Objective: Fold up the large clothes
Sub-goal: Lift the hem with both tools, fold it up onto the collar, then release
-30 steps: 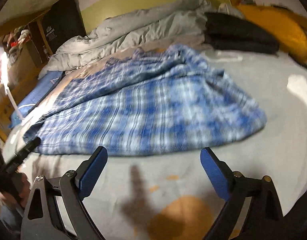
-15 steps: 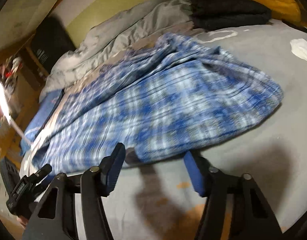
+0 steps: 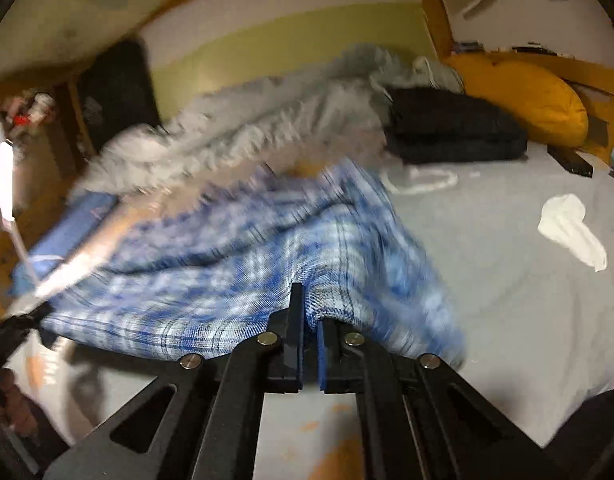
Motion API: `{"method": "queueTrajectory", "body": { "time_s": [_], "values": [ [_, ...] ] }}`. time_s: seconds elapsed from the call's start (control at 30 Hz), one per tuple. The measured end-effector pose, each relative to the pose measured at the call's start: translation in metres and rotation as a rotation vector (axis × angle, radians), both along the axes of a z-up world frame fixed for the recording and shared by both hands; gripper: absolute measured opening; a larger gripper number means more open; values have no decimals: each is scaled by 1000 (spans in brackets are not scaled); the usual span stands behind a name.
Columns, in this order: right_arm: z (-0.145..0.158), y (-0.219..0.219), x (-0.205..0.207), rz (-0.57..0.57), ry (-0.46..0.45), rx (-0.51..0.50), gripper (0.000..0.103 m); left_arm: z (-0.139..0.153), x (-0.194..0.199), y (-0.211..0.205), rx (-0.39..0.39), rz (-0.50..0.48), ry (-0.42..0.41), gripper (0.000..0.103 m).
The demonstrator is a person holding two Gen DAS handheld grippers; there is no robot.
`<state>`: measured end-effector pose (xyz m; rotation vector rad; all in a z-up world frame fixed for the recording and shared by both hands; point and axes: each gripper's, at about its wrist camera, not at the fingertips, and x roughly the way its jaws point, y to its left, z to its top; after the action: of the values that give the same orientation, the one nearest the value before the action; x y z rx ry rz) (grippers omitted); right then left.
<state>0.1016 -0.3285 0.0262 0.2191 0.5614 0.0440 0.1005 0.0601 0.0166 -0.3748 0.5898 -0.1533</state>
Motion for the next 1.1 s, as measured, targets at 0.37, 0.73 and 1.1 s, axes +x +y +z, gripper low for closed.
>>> {"method": "queueTrajectory", "body": {
  "time_s": [0.37, 0.73, 1.1],
  "values": [
    [7, 11, 10, -28, 50, -93, 4, 8, 17, -33, 282, 18, 53, 5],
    [64, 14, 168, 25, 59, -88, 5, 52, 205, -43, 362, -42, 136, 5],
    [41, 19, 266, 23, 152, -114, 5, 23, 305, -44, 352, -5, 239, 5]
  ]
}}
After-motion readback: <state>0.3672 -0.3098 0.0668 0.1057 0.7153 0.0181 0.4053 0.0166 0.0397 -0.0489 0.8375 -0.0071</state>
